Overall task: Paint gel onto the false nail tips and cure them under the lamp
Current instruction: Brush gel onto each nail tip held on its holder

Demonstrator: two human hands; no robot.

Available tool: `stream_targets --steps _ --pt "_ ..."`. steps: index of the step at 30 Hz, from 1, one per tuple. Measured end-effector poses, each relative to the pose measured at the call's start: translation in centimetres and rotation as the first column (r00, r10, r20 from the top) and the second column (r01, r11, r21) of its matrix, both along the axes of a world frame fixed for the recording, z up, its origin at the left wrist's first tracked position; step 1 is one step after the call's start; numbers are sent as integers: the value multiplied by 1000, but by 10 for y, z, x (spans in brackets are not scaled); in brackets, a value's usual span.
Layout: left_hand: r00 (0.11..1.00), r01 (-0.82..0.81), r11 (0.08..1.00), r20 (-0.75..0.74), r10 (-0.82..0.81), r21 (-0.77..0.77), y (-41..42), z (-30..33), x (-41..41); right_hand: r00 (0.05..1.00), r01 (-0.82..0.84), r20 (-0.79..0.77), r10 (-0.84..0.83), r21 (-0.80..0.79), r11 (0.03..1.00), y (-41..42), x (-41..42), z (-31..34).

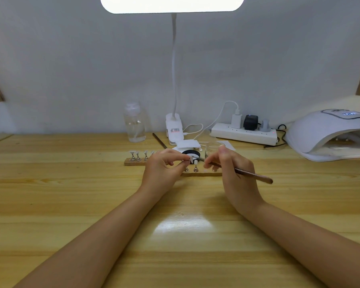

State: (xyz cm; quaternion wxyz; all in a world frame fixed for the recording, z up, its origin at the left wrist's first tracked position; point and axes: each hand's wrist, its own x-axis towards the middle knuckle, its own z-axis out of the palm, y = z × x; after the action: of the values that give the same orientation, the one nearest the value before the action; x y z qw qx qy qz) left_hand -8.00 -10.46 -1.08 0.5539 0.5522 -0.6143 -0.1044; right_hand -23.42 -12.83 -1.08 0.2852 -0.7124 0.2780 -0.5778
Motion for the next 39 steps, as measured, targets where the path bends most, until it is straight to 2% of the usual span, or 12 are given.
stream_targets --steps 3,7,11,13,16,21,26,30,32,36,39 --pt "1000 7 1000 -5 -7 5 -1 0 0 998 -6 -69 5 -17 1000 -2 0 0" --pt "1000 -4 1000 -3 4 6 -1 -1 1 997 -52 58 45 122 991 0 1 -1" --pt "1000 -8 1000 -8 7 -12 0 0 0 1000 -6 -29 6 -13 1000 1 0 1" --pt "1000 -4 1000 -8 4 -23 0 0 0 999 -19 -39 20 14 1000 0 0 0" --pt "1000 -5 999 -7 5 -37 0 0 1 994 -87 81 77 134 987 1 1 0" --pt "999 -27 999 -38 25 -40 0 0 0 999 -40 -3 40 -8 999 0 1 2" --pt "999 -36 999 -40 35 -25 0 0 1 988 -134 92 123 133 982 3 1 1" --pt "999 -21 1000 -44 21 -8 0 1 0 999 -40 33 39 24 999 2 0 2" --pt "999 -13 1000 -53 13 -2 0 1 0 999 -41 18 40 42 998 2 0 4" --pt "998 -4 1000 -60 4 9 1 2 0 985 -140 117 124 148 979 5 1 3" --pt "998 -2 1000 -69 3 12 1 2 -1 986 -111 137 99 80 991 3 1 1"
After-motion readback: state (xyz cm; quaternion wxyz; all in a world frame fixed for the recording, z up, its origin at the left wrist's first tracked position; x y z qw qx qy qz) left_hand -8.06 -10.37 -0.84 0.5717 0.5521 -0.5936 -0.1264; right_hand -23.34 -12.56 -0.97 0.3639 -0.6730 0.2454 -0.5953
